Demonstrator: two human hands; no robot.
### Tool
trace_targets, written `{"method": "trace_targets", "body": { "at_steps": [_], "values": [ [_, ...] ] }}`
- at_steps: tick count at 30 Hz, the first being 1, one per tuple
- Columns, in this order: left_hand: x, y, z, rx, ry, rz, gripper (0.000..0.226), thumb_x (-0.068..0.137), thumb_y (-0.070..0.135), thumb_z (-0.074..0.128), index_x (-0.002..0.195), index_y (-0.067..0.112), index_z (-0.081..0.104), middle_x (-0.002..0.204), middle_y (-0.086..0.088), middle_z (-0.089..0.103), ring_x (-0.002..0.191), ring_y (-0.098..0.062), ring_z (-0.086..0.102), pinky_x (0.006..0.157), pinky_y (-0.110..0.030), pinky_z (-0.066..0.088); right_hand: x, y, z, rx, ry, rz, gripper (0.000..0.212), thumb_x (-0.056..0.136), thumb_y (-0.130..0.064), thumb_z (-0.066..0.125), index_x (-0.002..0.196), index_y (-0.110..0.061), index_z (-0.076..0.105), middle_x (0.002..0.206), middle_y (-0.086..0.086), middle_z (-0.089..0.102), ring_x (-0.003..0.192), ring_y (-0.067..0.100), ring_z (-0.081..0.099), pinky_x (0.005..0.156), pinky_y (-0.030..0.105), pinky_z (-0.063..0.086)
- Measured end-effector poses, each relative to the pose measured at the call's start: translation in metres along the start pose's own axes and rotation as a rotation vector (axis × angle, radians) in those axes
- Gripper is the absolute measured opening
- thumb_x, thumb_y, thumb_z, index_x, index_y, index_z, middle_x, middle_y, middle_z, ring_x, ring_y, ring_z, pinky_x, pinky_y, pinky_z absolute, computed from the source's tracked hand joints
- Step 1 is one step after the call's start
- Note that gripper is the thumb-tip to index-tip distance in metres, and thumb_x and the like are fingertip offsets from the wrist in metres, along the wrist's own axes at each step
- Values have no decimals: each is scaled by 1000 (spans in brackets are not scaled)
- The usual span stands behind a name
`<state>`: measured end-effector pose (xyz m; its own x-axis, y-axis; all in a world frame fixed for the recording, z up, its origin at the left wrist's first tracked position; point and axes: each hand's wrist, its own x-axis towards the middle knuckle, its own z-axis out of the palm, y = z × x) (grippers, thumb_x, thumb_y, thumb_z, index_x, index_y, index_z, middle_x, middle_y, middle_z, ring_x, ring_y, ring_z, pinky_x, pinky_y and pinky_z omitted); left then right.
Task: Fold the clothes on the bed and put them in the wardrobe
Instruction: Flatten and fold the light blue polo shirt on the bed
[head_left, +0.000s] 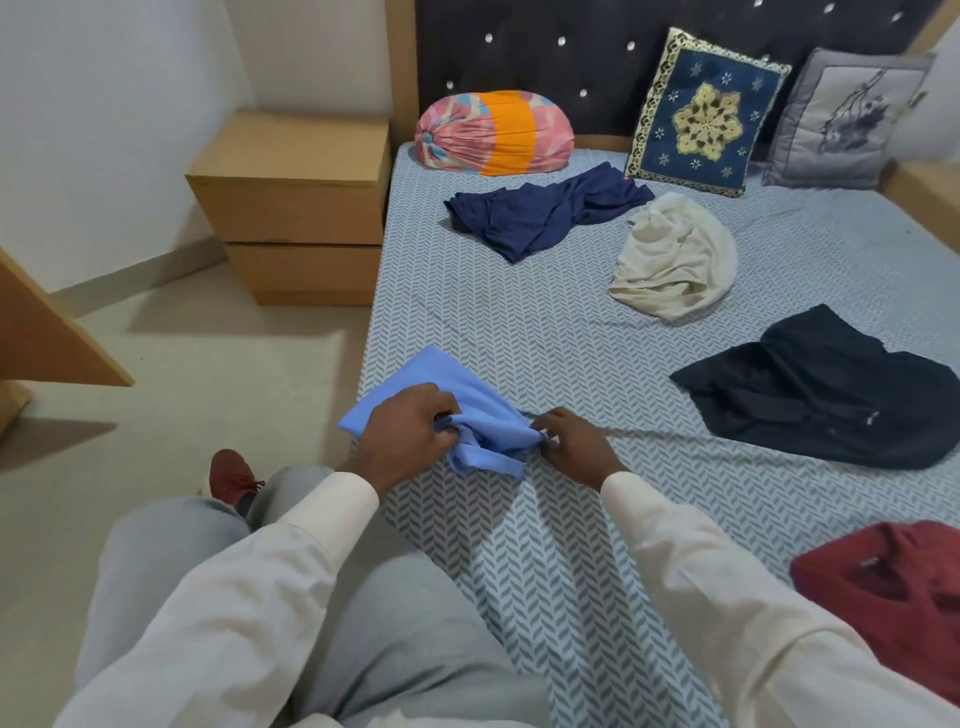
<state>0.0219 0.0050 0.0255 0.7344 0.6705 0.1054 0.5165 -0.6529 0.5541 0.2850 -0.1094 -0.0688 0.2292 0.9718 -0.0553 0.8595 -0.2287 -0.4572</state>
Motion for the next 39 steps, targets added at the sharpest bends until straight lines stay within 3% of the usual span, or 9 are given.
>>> {"method": "trace_targets", "body": {
  "at_steps": [5,8,13,17,22,26,32,36,39],
  "values": [
    [-12,-7,2,14,-41,31,12,71,31,53,73,25,63,72,9,54,72,-12,52,63,-44,49,-8,-14,17,6,6,-31,64,72,-34,57,134,-18,56,134,7,57,121,29,50,97,39,43],
    [-15,-11,4,-37,-2,14,11,72,31,55,75,27,65,75,9,58,73,-9,54,65,-42,49,-4,-17,23,-2,3,-60,69,71,-45,44,136,-22,55,130,9,58,116,30,50,92,39,43],
    [-15,-13,-7,-133,33,-11,10,72,25,62,79,26,69,78,9,62,75,-6,58,71,-39,51,5,-13,28,143,91,-13,56,73,-35,39,119,-18,66,107,11,64,98,34,58,82,39,48],
    [-13,-2,-46,-332,144,-37,21,66,32,58,82,25,70,81,9,67,74,3,59,73,-20,48,5,-38,-23,295,274,-53,40,78,-24,45,107,-6,67,102,13,62,92,30,59,79,35,47],
    [-15,6,-99,-683,139,-68,17,85,13,64,99,11,74,90,-4,74,81,-8,62,76,-28,51,-11,-73,-125,530,270,-140,17,82,-14,57,93,-12,69,84,6,68,77,18,62,69,35,46],
    [-6,2,-101,-952,30,-127,20,95,11,58,108,12,73,97,-5,73,84,-15,66,74,-28,54,-20,-84,-164,814,154,-191,26,94,-4,58,118,-4,68,110,18,71,102,28,67,82,38,54],
    [37,-23,-33,-1001,0,-459,20,98,18,54,101,7,70,90,-5,72,82,-16,64,70,-30,50,21,-49,-112,872,66,258,18,90,-24,66,92,-7,68,82,11,66,79,22,62,67,35,52],
    [53,-57,27,-529,-137,-693,32,88,20,65,114,3,58,108,-21,66,101,-32,64,74,-34,53,40,-14,-40,758,94,622,17,82,-20,71,85,-18,54,70,9,56,63,22,57,54,33,47],
    [37,-59,48,-270,-184,-688,41,81,20,72,112,-1,55,111,-18,62,102,-33,61,71,-32,44,32,-10,-7,697,80,695,11,82,-18,69,84,-13,59,74,11,62,62,24,59,51,32,45]
  ]
}}
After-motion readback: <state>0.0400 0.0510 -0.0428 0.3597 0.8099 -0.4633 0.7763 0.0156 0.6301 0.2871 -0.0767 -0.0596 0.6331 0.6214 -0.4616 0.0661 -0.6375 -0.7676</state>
